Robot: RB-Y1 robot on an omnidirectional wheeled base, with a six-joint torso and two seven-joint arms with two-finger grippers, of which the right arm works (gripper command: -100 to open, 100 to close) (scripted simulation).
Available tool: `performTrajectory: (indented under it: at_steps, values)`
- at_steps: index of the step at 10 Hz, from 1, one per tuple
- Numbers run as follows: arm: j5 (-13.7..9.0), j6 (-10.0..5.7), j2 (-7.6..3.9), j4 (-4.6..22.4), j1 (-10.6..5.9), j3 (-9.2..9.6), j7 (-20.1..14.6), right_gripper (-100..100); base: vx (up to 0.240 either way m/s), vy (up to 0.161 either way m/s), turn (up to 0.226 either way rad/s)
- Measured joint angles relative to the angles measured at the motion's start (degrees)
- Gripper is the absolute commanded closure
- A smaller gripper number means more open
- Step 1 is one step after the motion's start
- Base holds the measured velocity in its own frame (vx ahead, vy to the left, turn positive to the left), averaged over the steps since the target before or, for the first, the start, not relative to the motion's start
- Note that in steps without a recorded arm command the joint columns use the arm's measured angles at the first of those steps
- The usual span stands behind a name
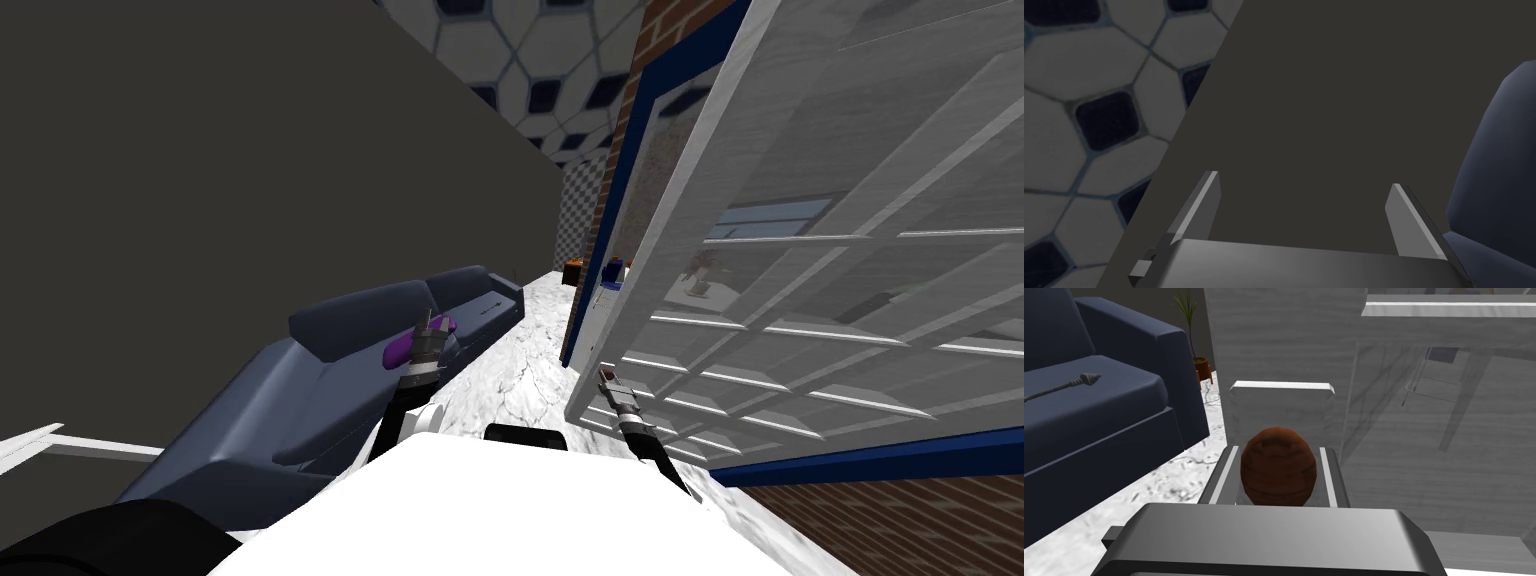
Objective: Pull the door open
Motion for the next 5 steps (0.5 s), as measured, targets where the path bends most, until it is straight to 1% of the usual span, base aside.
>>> performTrajectory:
  at_steps: [2,3,4,5]
  values:
    - [0.61,-1.18,-0.91,-0.17,0.59,1.41,-1.28,100,-0.243,-0.047,0.112]
    - [0.95,-1.80,-1.51,-0.32,1.06,2.26,-1.99,100,-0.239,-0.046,0.091]
    - [1.22,-2.12,-2.20,-1.19,1.94,2.99,-2.57,100,-0.211,-0.055,0.087]
    - [1.49,-2.50,-2.59,-1.39,2.35,3.64,-3.08,100,-0.221,-0.052,0.092]
